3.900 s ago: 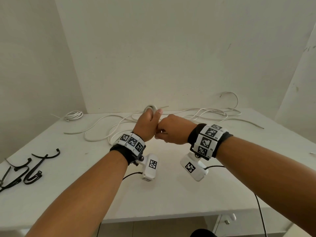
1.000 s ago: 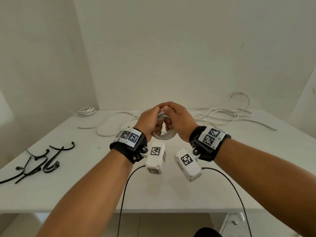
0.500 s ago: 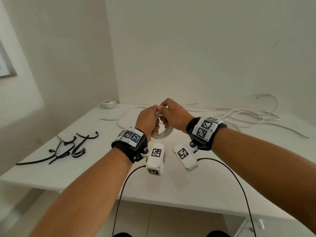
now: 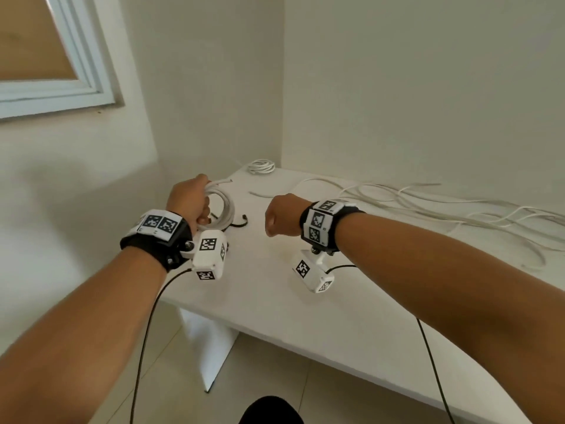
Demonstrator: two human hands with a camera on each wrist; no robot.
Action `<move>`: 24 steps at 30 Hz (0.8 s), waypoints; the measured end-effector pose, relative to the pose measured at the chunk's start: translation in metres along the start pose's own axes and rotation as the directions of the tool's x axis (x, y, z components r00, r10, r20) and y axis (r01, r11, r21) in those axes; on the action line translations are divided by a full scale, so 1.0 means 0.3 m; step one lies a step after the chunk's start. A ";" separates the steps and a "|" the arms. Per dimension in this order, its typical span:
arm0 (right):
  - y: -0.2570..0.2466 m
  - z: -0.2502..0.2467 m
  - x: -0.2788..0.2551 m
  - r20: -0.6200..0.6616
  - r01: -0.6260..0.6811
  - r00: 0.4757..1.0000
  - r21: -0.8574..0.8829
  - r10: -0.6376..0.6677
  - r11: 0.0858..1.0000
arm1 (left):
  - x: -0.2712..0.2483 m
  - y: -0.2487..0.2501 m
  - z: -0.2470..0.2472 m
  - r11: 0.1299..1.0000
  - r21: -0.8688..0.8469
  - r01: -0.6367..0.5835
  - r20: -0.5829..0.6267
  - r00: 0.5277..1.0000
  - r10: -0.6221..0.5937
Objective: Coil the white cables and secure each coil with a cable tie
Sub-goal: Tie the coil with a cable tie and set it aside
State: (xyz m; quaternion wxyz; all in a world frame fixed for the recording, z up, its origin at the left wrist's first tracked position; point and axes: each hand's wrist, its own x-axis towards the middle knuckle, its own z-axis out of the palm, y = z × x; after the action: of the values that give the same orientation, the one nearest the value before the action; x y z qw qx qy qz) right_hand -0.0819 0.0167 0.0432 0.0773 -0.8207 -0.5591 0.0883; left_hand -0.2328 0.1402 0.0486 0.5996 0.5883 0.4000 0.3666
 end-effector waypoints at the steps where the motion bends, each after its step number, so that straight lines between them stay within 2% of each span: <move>1: -0.021 0.016 0.051 0.007 0.010 1.000 -0.040 -0.010 0.999 | 0.015 -0.004 -0.033 1.000 0.001 0.008 -0.013 1.000 -0.008; 5: -0.084 0.056 0.203 -0.003 0.031 1.000 -0.068 -0.031 0.997 | 0.062 -0.024 -0.120 1.000 0.000 0.016 -0.038 0.999 -0.016; 8: -0.097 0.073 0.268 -0.030 0.042 0.999 -0.075 -0.044 0.996 | 0.082 -0.038 -0.143 0.999 -0.001 0.036 -0.030 0.999 -0.036; 12: -0.101 0.105 0.326 0.001 0.043 0.999 -0.142 -0.043 0.989 | 0.093 -0.048 -0.149 0.999 0.000 0.048 -0.001 0.999 -0.048; 16: -0.096 0.125 0.334 0.002 0.069 0.998 -0.183 -0.069 0.981 | 0.090 -0.039 -0.141 0.998 -0.014 0.057 0.018 0.998 -0.057; 21: -0.054 0.119 0.299 -0.023 0.077 0.996 -0.154 -0.082 0.985 | 0.072 -0.020 -0.110 0.998 -0.014 0.057 0.028 0.998 -0.057; 24: -0.010 0.069 0.258 -0.004 -0.012 1.000 -0.134 0.012 0.991 | 0.057 -0.010 -0.070 0.998 -0.012 0.057 0.048 0.997 -0.056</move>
State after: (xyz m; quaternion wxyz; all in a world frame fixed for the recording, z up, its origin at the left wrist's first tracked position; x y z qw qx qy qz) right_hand -0.0616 0.0904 0.0193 0.0224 -0.8276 -0.5587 0.0495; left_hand -0.2450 0.1644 0.0451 0.6231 0.5811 0.3997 0.3381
